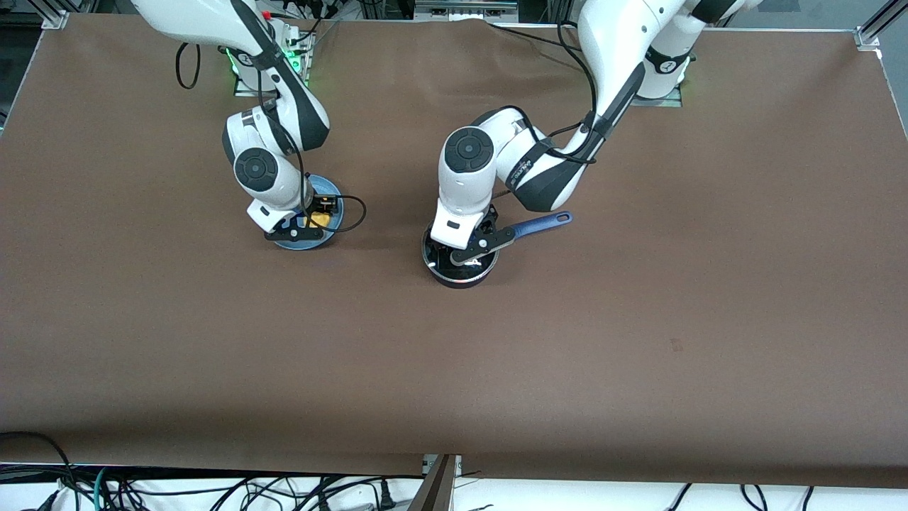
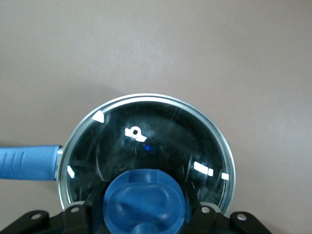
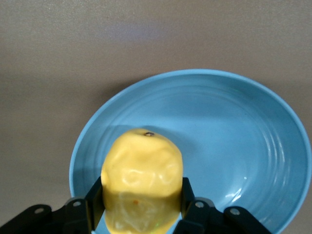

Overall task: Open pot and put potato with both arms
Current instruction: 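Lift the lid with the left gripper while the right gripper lifts the potato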

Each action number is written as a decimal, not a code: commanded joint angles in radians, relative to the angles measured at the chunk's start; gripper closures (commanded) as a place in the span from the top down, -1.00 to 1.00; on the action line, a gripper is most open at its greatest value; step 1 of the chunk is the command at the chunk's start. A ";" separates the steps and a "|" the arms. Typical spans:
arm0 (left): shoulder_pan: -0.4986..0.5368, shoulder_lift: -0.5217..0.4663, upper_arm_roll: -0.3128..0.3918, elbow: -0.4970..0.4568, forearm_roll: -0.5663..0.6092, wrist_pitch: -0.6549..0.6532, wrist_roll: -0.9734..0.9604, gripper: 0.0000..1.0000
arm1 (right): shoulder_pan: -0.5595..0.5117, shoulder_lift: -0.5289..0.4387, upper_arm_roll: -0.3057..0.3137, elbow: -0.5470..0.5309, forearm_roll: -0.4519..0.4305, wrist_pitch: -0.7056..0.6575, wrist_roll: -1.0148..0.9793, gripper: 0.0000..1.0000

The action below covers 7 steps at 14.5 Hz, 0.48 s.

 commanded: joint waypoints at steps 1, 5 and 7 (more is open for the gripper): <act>0.039 -0.067 -0.003 0.003 0.010 -0.045 0.033 0.07 | 0.000 -0.020 -0.002 -0.018 -0.007 -0.002 -0.008 -0.41; 0.172 -0.136 -0.005 -0.018 0.001 -0.094 0.289 0.07 | 0.000 -0.044 -0.006 -0.001 -0.007 -0.062 -0.009 -0.40; 0.273 -0.179 -0.003 -0.072 -0.038 -0.101 0.520 0.07 | 0.000 -0.070 -0.006 0.035 -0.007 -0.140 -0.008 -0.40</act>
